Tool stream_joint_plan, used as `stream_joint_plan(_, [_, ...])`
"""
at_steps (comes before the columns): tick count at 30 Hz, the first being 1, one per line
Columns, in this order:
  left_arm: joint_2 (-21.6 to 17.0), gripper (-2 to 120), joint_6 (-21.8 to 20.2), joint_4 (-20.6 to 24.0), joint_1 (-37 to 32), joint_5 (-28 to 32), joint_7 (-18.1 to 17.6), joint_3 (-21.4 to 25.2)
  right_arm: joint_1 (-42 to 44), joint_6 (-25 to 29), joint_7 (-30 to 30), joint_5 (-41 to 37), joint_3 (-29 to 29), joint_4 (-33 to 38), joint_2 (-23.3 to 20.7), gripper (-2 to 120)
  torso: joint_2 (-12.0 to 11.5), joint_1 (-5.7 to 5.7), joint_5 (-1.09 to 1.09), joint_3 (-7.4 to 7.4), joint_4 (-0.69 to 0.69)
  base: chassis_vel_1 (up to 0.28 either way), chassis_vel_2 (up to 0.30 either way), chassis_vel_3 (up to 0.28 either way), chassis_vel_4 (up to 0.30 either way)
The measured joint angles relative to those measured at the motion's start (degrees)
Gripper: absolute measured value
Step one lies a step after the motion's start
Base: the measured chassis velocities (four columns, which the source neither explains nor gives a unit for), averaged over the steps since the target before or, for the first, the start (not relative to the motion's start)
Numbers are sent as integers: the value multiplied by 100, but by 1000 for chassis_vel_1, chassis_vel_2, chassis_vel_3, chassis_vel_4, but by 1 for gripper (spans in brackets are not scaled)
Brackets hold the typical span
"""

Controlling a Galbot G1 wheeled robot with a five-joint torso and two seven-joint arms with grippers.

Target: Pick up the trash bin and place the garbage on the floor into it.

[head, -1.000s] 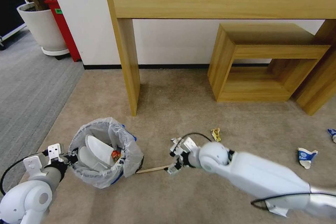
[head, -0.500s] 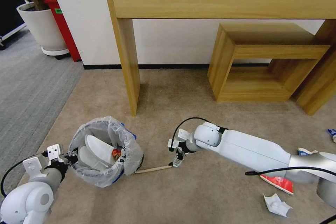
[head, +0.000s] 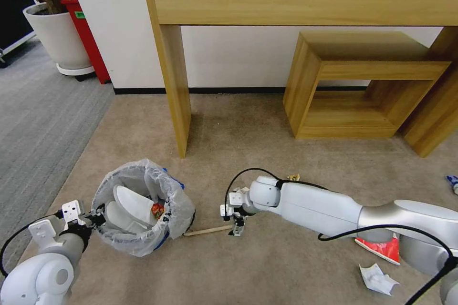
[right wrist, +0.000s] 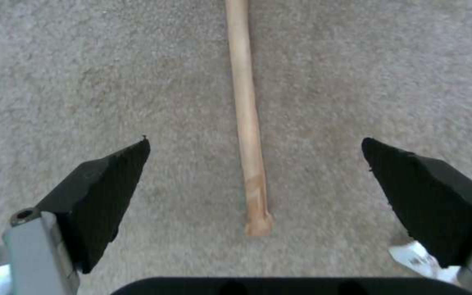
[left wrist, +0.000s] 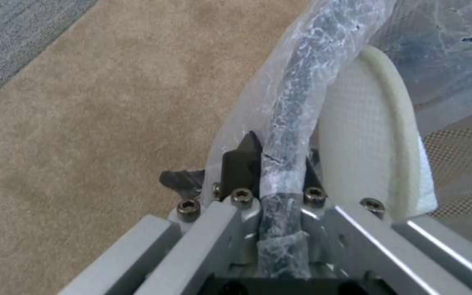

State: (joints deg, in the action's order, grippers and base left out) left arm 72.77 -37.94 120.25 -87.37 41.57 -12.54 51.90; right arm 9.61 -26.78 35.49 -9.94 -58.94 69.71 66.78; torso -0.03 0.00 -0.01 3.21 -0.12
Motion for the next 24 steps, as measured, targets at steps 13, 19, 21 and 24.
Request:
stream_joint_plan(13, [58,0,2,55,-30,0,8,19,261,104,-344,-3,46,-402,173,86,0,0,0,0,0,0,0,0,0])
stream_joint_plan(19, [101,0,20,78,-91,-30,20,21,360,255,-464,-54,44,-569,208,81,0,0,0,0,0,0,0,0,0])
stream_joint_plan(21, [101,0,23,86,-103,-32,26,26,370,271,-476,-63,44,-577,210,78,0,0,0,0,0,0,0,0,0])
stream_joint_plan(24, [99,0,32,114,-120,-32,30,49,402,304,-513,-88,52,-601,218,68,0,0,0,0,0,0,0,0,0])
